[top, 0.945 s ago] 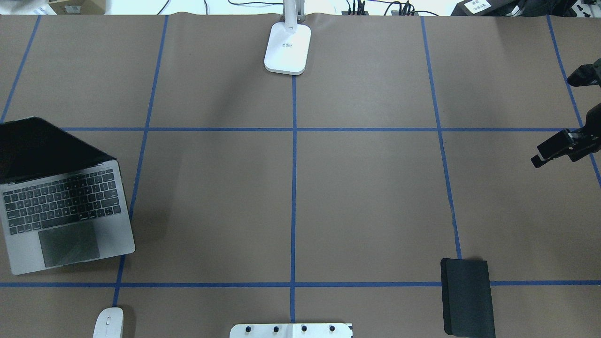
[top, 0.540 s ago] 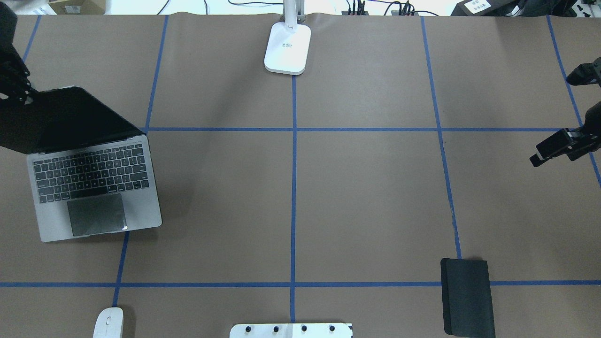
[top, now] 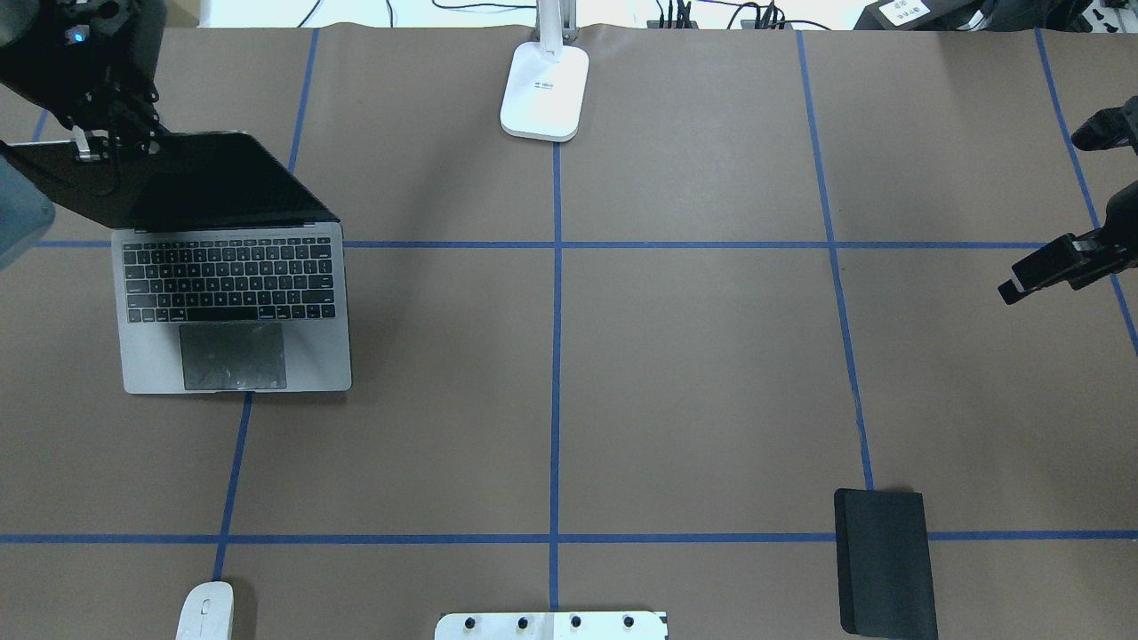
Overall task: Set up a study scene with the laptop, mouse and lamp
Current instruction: 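Slide the silver laptop away from the robot with the left gripper, then push the laptop farther toward the white lamp with the left gripper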
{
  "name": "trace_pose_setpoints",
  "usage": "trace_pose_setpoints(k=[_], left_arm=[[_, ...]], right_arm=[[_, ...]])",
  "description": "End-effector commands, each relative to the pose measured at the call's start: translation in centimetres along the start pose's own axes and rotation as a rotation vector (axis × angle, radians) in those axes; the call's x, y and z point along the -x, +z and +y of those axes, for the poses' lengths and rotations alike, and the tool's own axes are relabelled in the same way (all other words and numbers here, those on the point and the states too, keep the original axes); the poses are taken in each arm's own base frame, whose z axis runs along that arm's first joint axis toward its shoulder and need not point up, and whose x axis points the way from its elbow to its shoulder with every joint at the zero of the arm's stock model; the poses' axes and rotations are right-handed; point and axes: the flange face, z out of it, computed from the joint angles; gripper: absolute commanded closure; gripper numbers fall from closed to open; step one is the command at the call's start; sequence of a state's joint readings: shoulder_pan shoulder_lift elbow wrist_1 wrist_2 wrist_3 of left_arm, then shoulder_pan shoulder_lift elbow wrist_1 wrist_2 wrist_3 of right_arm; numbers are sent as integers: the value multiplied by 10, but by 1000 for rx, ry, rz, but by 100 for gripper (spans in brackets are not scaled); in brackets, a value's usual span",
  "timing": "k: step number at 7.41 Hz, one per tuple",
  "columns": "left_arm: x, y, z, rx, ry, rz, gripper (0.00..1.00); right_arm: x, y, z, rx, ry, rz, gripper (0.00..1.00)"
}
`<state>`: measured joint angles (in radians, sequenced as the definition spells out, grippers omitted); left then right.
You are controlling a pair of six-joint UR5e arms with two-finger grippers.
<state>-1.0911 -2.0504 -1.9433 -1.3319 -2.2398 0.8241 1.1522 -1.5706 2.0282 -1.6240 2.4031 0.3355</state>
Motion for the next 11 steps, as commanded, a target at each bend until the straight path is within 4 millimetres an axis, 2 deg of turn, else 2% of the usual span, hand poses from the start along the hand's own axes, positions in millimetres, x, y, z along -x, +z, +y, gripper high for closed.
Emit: trace_pose_setpoints(k=[1, 2, 3, 4, 5, 6, 9, 11], left_arm=[[-6, 7, -65, -2, 2, -30, 85], [-16, 20, -89, 3, -15, -26, 85], [-14, 21, -105, 4, -21, -35, 85], [-9, 23, -107, 25, -19, -61, 86], [5, 29, -119, 34, -18, -69, 86], [4, 32, -131, 29, -4, -63, 85], [0, 68, -153, 14, 20, -68, 85], [2, 74, -157, 24, 32, -95, 85]], right_arm=[[-11, -6, -4, -24, 16, 26, 0], [-14, -8, -4, -28, 24, 28, 0], [-14, -9, -4, -28, 25, 27, 0], [-14, -10, -4, -30, 24, 27, 0], [-15, -11, -4, -34, 25, 27, 0], [-15, -14, -4, -38, 25, 27, 0], [-16, -12, -5, -37, 26, 29, 0], [-15, -13, -6, -38, 24, 29, 0]])
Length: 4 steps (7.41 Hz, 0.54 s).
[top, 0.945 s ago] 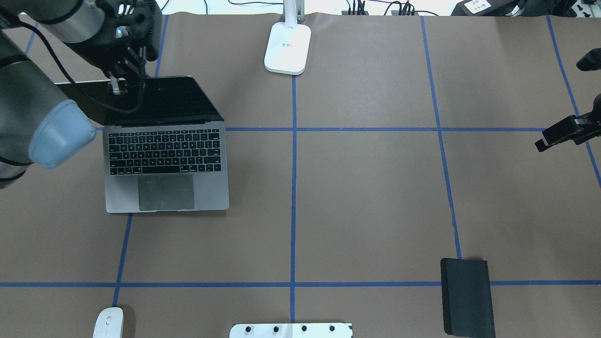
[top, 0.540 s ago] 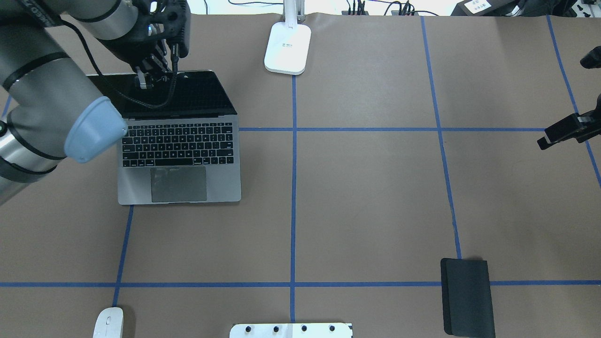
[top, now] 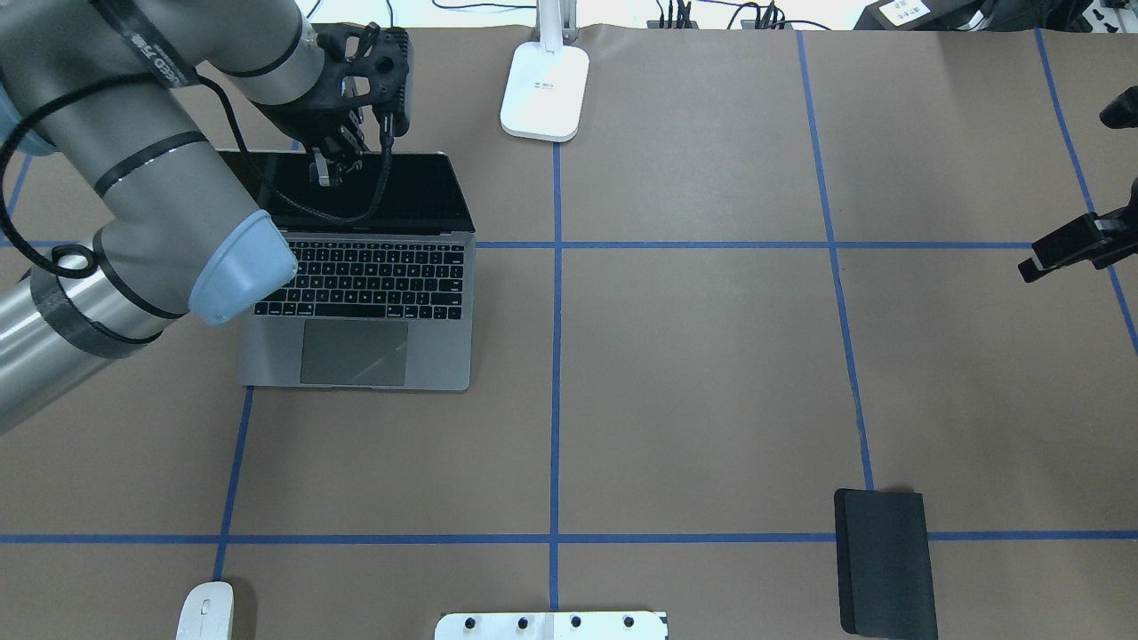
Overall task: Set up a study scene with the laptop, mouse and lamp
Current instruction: 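Push the laptop farther toward the white lamp with the left gripper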
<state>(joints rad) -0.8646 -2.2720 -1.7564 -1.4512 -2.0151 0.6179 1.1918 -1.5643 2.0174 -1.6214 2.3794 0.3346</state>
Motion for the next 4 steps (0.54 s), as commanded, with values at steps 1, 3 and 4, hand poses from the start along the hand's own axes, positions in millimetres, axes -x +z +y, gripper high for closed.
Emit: trace_pose_setpoints(k=[1, 3, 4], left_arm=[[-1, 9, -6, 4, 9, -4, 85], [-2, 10, -19, -15, 15, -6, 85], [-2, 9, -19, -16, 19, -7, 85]], right_arm=[[0, 0, 0, -1, -1, 0, 0], [0, 0, -1, 0, 0, 0, 0], [-1, 1, -1, 1, 1, 1, 0]])
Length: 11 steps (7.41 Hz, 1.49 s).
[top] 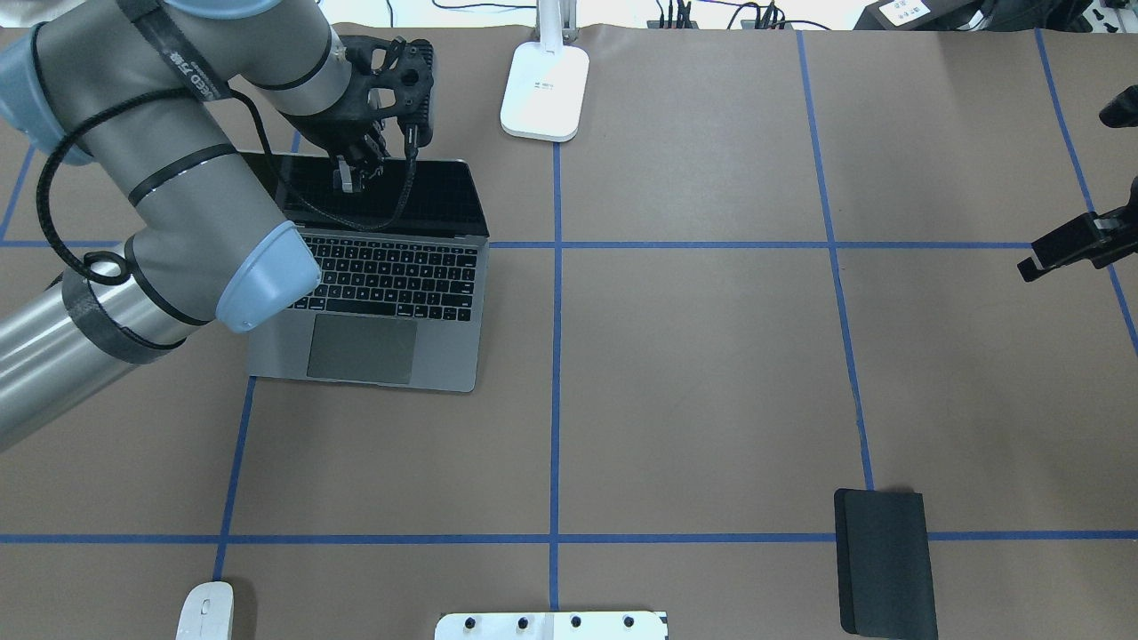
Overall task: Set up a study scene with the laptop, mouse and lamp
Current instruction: 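Push the laptop farther toward the white lamp with the left gripper, then release the laptop and draw the left gripper back toward the robot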
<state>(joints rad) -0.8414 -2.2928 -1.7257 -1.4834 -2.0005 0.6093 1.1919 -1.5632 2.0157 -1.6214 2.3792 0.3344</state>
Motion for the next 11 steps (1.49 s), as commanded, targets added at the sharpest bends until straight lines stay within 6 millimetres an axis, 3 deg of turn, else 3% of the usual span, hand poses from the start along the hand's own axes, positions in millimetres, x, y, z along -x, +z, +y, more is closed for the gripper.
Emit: trace_pose_setpoints(k=[1, 3, 4, 6, 7, 8, 9, 11], left_arm=[[0, -1, -4, -5, 2, -2, 84], [1, 5, -1, 4, -3, 6, 67], [0, 2, -2, 1, -7, 2, 46], [-5, -26, -3, -35, -9, -26, 9], [-18, -43, 5, -63, -81, -38, 1], [-42, -58, 22, -88, -147, -43, 0], [-53, -61, 35, -106, -181, -4, 0], [-118, -66, 107, -95, -455, 119, 0]], right_arm=[[-1, 1, 0, 1, 1, 0, 0], [-1, 1, 0, 2, 2, 1, 0], [-2, 2, 0, 3, 3, 1, 0], [-1, 1, -2, 1, 1, 0, 0], [13, -7, -17, -25, -28, -2, 0], [29, -15, -35, -51, -57, -10, 0], [29, -16, -37, -53, -58, -10, 0], [18, -8, -33, -28, -30, -6, 0]])
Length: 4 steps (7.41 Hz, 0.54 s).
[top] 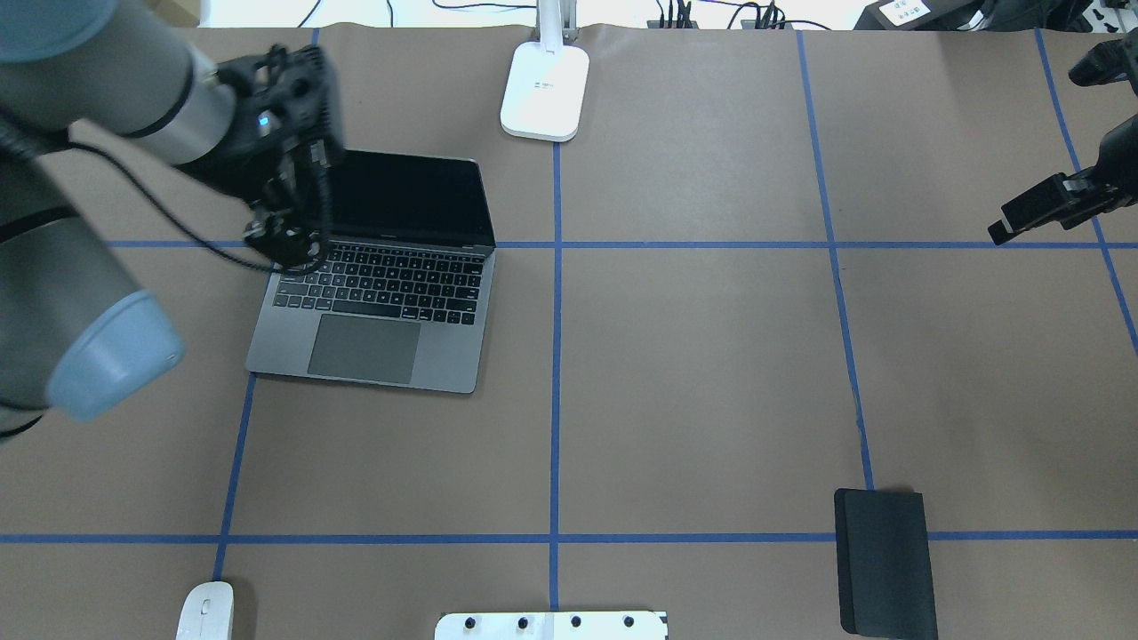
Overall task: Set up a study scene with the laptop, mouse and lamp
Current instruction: 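Release the laptop and draw the left gripper back toward the robot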
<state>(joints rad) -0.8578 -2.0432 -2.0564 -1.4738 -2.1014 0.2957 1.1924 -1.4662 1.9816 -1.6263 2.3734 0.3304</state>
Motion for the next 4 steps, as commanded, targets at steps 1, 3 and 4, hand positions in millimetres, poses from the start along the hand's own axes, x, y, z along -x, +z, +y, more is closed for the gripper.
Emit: trace_pose_setpoints(k=[1, 3, 4], left_arm=[[-43, -10, 88, 50, -388, 117, 0], [-62, -5, 152, 124, -680, 129, 0], [-70, 3, 189, 152, -812, 123, 0]], right_arm=[[-15, 12, 17, 50, 49, -23, 0], [10, 12, 34, 71, 11, -64, 0], [38, 18, 41, 90, 34, -76, 1]])
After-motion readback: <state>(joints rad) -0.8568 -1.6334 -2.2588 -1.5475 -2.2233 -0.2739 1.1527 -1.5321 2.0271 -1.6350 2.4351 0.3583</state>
